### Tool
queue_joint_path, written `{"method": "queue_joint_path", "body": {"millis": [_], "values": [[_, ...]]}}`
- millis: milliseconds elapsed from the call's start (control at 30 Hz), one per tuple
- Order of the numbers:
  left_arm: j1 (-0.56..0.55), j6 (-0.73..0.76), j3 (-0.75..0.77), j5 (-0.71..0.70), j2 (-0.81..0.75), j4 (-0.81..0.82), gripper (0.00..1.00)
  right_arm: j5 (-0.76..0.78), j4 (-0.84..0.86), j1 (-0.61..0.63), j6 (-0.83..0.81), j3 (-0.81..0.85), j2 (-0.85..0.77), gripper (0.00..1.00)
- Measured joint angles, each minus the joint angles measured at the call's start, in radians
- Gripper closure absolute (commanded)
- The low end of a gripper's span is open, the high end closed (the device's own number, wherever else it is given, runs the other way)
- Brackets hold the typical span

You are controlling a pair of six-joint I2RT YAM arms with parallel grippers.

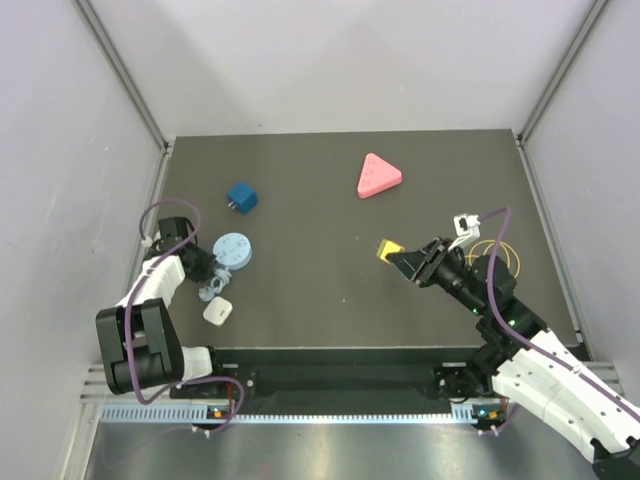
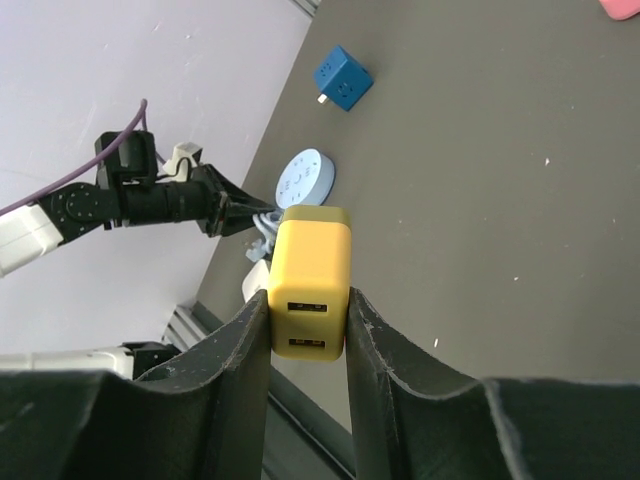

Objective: Insert the plug

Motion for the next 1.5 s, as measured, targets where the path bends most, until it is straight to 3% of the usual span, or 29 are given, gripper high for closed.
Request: {"method": "queue_joint_path", "body": {"millis": [100, 333, 633, 967, 1067, 1100, 1167, 1200, 1333, 1500], "values": [[-0.002, 0.035, -0.021, 0.05, -0.019, 0.019, 1.0, 0.001, -0.005, 0.0, -0.004, 0.001, 0.009, 1.0], [-0.05, 0.121, -0.041, 0.15, -0.032, 0.031, 1.0, 0.058, -0.16, 0.0, -0.131, 0.116, 0.048, 1.0], [-0.334, 0.134, -0.029, 0.2, -0.029, 0.032, 1.0, 0.068, -0.32, 0.0, -0.32, 0.323, 0.238, 1.0], [-0.531, -0.055, -0.033, 0.226, 0.028, 0.182, 0.99, 0.119, -0.512, 0.023, -0.37, 0.473, 0.502, 1.0], [-0.564, -0.162, -0.072, 0.261, 0.058, 0.266, 0.88, 0.14, -0.549, 0.041, -0.37, 0.473, 0.539, 1.0], [-0.571, -0.193, -0.072, 0.27, 0.075, 0.284, 0.79, 0.144, -0.561, 0.043, -0.369, 0.473, 0.549, 1.0], [-0.588, -0.233, -0.072, 0.281, 0.1, 0.317, 0.7, 0.157, -0.579, 0.044, -0.368, 0.473, 0.56, 1.0], [-0.6, -0.253, -0.069, 0.284, 0.111, 0.333, 0.58, 0.164, -0.583, 0.044, -0.365, 0.473, 0.565, 1.0], [-0.638, -0.281, -0.042, 0.303, 0.121, 0.327, 0.37, 0.178, -0.615, 0.047, -0.353, 0.515, 0.62, 1.0], [-0.643, -0.282, -0.005, 0.311, 0.094, 0.305, 0.31, 0.224, -0.653, 0.066, -0.259, 0.606, 0.715, 1.0]]}}
